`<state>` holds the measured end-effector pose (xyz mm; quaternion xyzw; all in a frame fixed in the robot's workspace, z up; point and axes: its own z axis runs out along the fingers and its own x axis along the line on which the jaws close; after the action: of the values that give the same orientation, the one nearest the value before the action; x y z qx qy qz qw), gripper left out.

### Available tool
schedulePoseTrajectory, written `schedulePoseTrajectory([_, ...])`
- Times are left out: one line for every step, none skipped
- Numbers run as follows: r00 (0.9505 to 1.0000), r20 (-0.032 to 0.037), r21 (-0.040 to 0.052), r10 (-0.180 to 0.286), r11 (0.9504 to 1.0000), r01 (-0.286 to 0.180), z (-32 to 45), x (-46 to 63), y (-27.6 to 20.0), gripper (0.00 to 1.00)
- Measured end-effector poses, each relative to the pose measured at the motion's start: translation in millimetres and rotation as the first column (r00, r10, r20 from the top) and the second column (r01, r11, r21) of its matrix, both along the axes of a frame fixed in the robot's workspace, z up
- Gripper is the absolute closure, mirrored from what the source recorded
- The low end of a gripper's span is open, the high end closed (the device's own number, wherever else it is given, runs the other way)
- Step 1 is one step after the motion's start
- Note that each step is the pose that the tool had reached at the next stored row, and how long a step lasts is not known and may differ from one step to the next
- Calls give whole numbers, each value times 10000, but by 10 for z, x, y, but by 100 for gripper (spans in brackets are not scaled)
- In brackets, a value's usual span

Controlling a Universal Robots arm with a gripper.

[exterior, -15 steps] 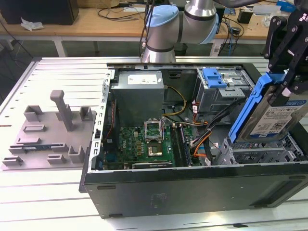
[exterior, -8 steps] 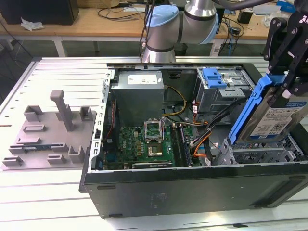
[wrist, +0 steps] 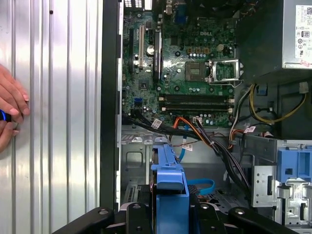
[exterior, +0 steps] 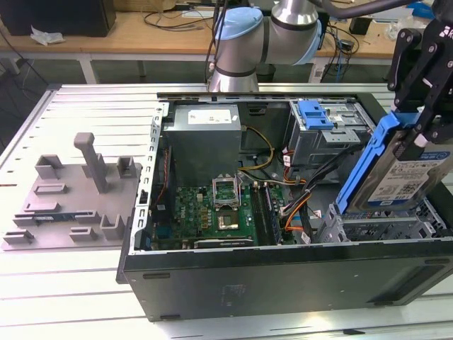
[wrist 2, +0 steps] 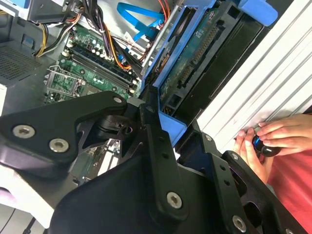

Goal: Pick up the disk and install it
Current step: 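Insert the disk into the insertion slot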

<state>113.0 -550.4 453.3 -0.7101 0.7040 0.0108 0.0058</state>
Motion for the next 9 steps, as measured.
schedulePoseTrajectory([10000, 0, 0, -1, 10000, 1, -2, 0, -1, 64])
schedulePoseTrajectory([10000, 0, 1, -3, 10000, 3, -7, 0, -2, 64])
schedulePoseTrajectory([10000, 0, 0, -7, 10000, 7, -12, 0, -3, 64])
schedulePoseTrajectory([10000, 0, 0, -11, 10000, 11, -16, 0, -4, 64])
schedulePoseTrajectory([10000, 0, 1, -13, 10000, 13, -20, 0, -6, 64])
schedulePoseTrajectory([10000, 0, 0, -15, 10000, 15, -22, 0, -7, 64])
schedulePoseTrajectory([10000, 0, 0, -21, 10000, 21, -27, 0, -10, 64])
schedulePoseTrajectory([10000, 1, 0, -24, 10000, 24, -29, 1, -11, 64])
schedulePoseTrajectory([10000, 0, 0, -29, 10000, 29, -33, 1, -13, 64])
